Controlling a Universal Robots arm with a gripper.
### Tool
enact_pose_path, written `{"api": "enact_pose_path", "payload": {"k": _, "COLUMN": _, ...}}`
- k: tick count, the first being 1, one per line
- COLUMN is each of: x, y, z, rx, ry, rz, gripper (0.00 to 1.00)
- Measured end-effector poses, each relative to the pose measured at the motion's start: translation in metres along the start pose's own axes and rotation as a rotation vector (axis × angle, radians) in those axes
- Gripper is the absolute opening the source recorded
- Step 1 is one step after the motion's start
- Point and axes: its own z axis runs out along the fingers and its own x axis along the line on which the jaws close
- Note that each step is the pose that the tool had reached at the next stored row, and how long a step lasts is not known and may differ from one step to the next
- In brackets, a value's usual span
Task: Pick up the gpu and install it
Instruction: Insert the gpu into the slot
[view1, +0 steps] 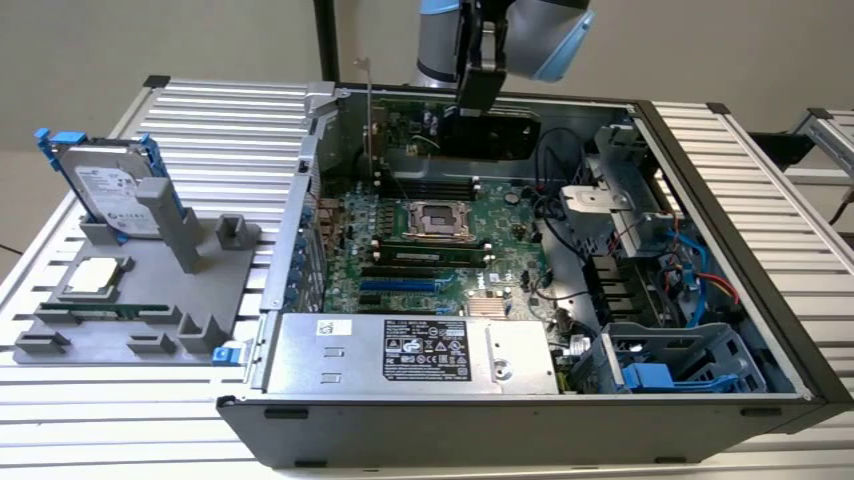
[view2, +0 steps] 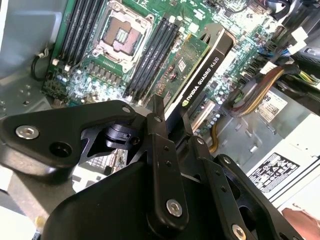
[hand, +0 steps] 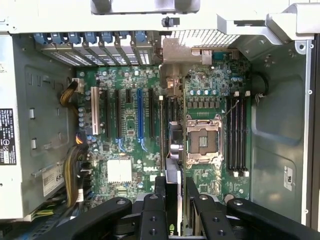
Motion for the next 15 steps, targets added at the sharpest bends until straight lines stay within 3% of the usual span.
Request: {"api": "enact_pose_path", "payload": {"k": 15, "x": -0.0004, "y": 0.0001, "z": 0.0043, "rx": 0.0000, "ry": 0.0000, "rz": 0.000, "gripper": 0.00}}
